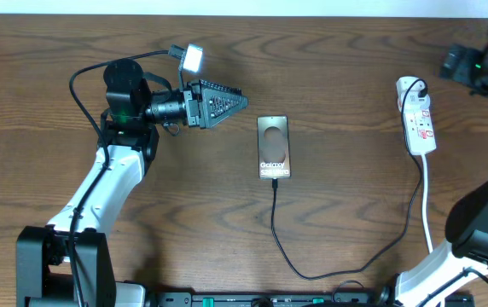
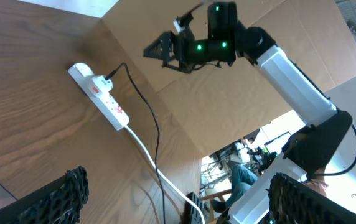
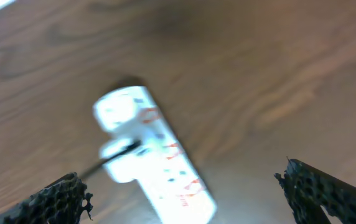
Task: Plug charger to phone and switch on socket
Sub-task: 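Release the phone and move the right gripper to the power strip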
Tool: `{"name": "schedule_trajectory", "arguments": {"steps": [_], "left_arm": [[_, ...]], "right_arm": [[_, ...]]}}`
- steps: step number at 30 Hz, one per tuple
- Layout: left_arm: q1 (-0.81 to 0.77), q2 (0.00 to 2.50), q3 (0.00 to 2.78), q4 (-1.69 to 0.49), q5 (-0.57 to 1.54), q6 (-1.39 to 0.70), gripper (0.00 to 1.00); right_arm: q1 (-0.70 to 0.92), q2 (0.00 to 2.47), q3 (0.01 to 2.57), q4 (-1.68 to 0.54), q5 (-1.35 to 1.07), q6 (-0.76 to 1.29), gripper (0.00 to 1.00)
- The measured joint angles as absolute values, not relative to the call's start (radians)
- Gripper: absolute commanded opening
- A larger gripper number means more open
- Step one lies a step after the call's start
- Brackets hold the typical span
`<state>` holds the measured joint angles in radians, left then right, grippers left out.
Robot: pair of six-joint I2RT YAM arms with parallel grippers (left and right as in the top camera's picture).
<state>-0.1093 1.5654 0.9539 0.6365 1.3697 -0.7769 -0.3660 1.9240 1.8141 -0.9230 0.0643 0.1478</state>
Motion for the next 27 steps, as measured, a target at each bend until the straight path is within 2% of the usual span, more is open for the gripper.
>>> {"name": "schedule_trajectory", "arguments": {"steps": [7, 12, 27], "left_arm": [[-0.109, 1.565, 0.954, 0.636, 1.369, -0.777, 0.94], [-0.109, 1.565, 0.954, 0.636, 1.37, -0.777, 0.93], [-0.109, 1.565, 0.954, 0.636, 1.37, -0.777, 0.93]], "right_arm": [[-0.491, 1.924, 1.708, -0.887, 0.064, 0.153, 0.99], [-0.555, 1.924, 1.555, -0.76, 0.043, 0.182, 0.99], [-0.574, 1.924, 1.198, -0.331, -0.145, 0.199, 0.99]]}}
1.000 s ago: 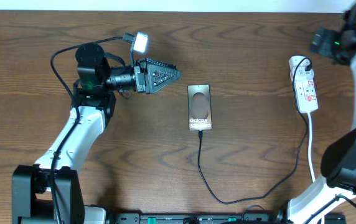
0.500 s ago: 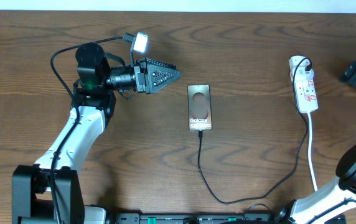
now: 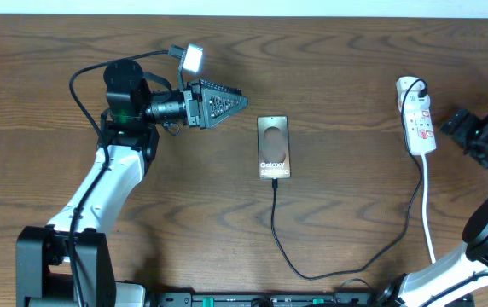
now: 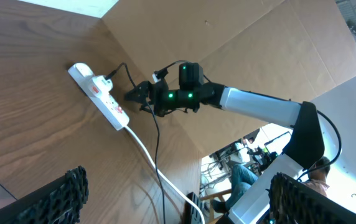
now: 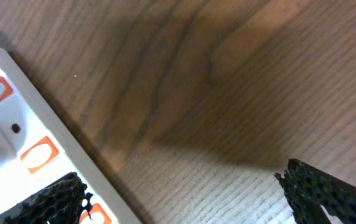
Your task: Plug charger to phone and switch on socket
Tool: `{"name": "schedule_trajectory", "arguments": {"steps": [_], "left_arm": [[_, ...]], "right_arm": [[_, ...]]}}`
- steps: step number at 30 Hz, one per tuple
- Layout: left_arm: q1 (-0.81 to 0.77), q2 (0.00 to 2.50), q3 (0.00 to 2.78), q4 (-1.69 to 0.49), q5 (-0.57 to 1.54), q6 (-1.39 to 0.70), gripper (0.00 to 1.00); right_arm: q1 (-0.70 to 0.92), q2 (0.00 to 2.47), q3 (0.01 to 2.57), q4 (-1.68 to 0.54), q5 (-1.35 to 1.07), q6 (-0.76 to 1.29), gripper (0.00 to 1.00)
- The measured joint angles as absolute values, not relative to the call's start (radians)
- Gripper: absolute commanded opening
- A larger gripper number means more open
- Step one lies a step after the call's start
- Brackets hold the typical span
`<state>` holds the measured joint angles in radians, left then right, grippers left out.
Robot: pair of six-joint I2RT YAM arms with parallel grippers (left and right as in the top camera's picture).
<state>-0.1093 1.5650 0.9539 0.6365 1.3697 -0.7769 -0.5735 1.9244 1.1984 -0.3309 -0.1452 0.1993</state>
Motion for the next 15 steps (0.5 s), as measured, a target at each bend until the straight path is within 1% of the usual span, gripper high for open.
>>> {"name": "schedule_trajectory", "arguments": {"steps": [6, 8, 10, 15], "left_arm": [[-0.109, 1.565, 0.954, 0.636, 1.37, -0.777, 0.93], [-0.109, 1.565, 0.954, 0.636, 1.37, -0.777, 0.93], [-0.109, 1.565, 0.954, 0.636, 1.37, -0.777, 0.93], [-0.109, 1.565, 0.954, 0.636, 1.37, -0.777, 0.93]], "right_arm": [[-0.573, 1.924, 1.141, -0.234, -0.155, 0.192, 0.99], [-0.572, 1.924, 1.137, -0.221, -0.162, 0.192, 0.98], [-0.57, 1.925, 1.136, -0.212, -0.169, 0.186, 0.99], [-0.548, 1.925, 1.138, -0.206, -0.176, 0.175, 0.99]]}}
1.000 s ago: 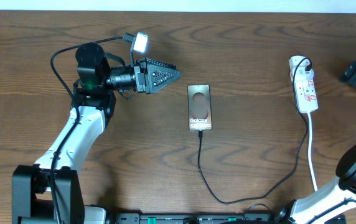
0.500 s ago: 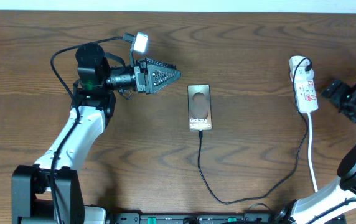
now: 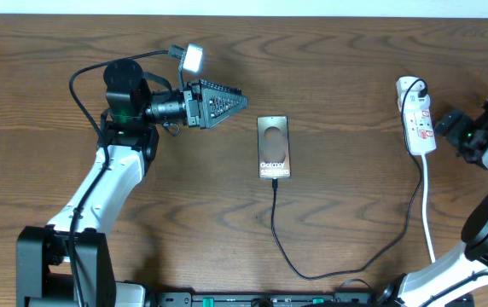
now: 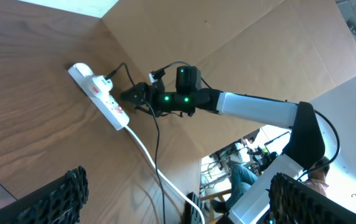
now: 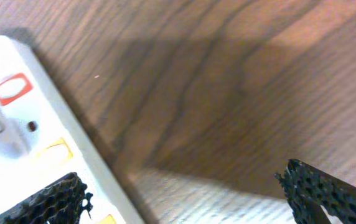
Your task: Plug charger to phone and switch on socket
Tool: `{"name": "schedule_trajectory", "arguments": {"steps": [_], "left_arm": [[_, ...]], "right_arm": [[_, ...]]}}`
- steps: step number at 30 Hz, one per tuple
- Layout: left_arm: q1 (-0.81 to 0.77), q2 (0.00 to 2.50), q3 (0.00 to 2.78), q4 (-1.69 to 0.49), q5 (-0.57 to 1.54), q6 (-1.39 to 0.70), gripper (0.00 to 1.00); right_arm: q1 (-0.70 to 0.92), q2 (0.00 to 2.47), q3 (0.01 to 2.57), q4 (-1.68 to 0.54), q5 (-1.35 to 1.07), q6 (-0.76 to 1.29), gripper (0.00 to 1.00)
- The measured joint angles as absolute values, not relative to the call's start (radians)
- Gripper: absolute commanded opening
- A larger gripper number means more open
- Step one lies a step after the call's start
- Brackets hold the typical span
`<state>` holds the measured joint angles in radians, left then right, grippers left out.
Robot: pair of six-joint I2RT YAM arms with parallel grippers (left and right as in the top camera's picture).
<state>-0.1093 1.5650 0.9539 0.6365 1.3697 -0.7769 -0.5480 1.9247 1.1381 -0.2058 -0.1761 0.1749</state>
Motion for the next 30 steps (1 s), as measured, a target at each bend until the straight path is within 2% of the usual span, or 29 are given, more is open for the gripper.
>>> {"name": "schedule_trajectory", "arguments": {"steps": [16, 24, 30], "left_arm": [[-0.109, 1.565, 0.954, 0.636, 1.37, -0.777, 0.93], [-0.109, 1.565, 0.954, 0.636, 1.37, -0.777, 0.94], [-0.109, 1.565, 0.954, 0.636, 1.37, -0.777, 0.93]], "right_arm": [[-0.526, 1.943, 1.324, -0.427, -0.183, 0.152, 0.99], [-0.526, 2.119, 1.523, -0.664, -0.176, 0.125, 0.99], [-0.526, 2.15, 1.558, -0.654, -0.168, 0.116, 0.99]]}}
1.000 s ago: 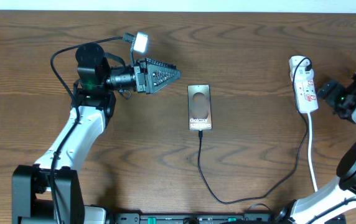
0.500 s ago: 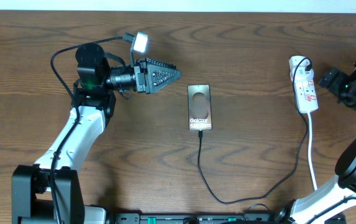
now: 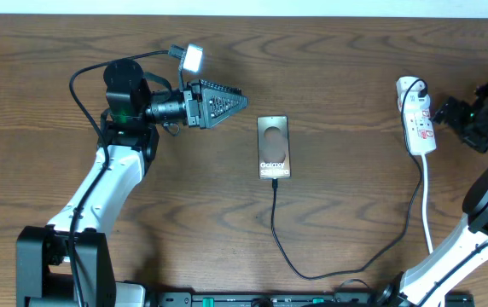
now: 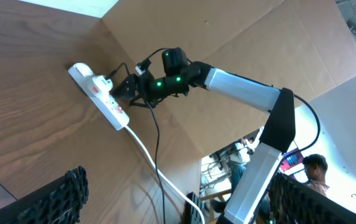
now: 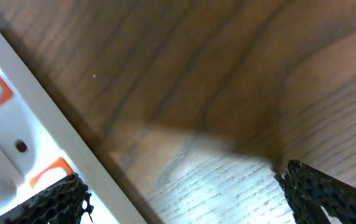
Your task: Plug charger to phone and switch on socket
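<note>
The dark phone [image 3: 273,147] lies face up mid-table with a black charger cable [image 3: 275,222] in its near end. That cable loops round to a plug in the white power strip [image 3: 416,115] at the right. My right gripper [image 3: 448,112] sits low just right of the strip, open; in the right wrist view its left finger [image 5: 47,202] overlaps the strip [image 5: 7,134] by an orange switch [image 5: 50,170]. My left gripper [image 3: 227,101] hovers left of the phone, open and holding nothing. The left wrist view shows the strip [image 4: 97,96] and right arm [image 4: 165,81].
The strip's white lead [image 3: 427,200] runs toward the near edge beside the black cable. Bare wooden table [image 3: 346,77] lies between phone and strip. A cardboard wall [image 4: 240,43] stands beyond the table's right side.
My right gripper has shifted a little toward the far side along the strip's right edge, now beside the strip's middle. Phone, cable and left arm are unchanged.
My right gripper was first raised near the far right corner, above the strip's plug end. It then sat low on the table right of the strip, then closer to the strip's edge, and now touches alongside the switches. The left arm stayed still throughout.
</note>
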Tool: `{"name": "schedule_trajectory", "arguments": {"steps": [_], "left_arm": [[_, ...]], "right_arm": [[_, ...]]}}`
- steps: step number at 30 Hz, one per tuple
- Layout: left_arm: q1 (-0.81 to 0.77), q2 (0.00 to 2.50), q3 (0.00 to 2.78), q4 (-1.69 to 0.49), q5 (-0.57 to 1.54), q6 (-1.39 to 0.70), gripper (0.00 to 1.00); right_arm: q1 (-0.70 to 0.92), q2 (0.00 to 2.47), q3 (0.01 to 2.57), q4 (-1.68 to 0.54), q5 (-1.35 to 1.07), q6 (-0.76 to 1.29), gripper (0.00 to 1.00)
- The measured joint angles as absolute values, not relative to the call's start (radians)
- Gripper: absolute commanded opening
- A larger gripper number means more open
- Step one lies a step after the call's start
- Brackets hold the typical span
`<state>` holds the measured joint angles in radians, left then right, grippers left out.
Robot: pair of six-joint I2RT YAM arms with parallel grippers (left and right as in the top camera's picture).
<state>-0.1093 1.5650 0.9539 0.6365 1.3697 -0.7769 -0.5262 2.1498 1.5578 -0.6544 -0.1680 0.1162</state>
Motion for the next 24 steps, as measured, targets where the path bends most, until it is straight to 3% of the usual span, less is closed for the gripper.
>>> {"name": "schedule_trajectory", "arguments": {"steps": [24], "left_arm": [[-0.109, 1.565, 0.954, 0.636, 1.37, -0.777, 0.93]], "right_arm": [[-0.511, 2.15, 1.559, -0.604, -0.21, 0.113, 0.99]]}}
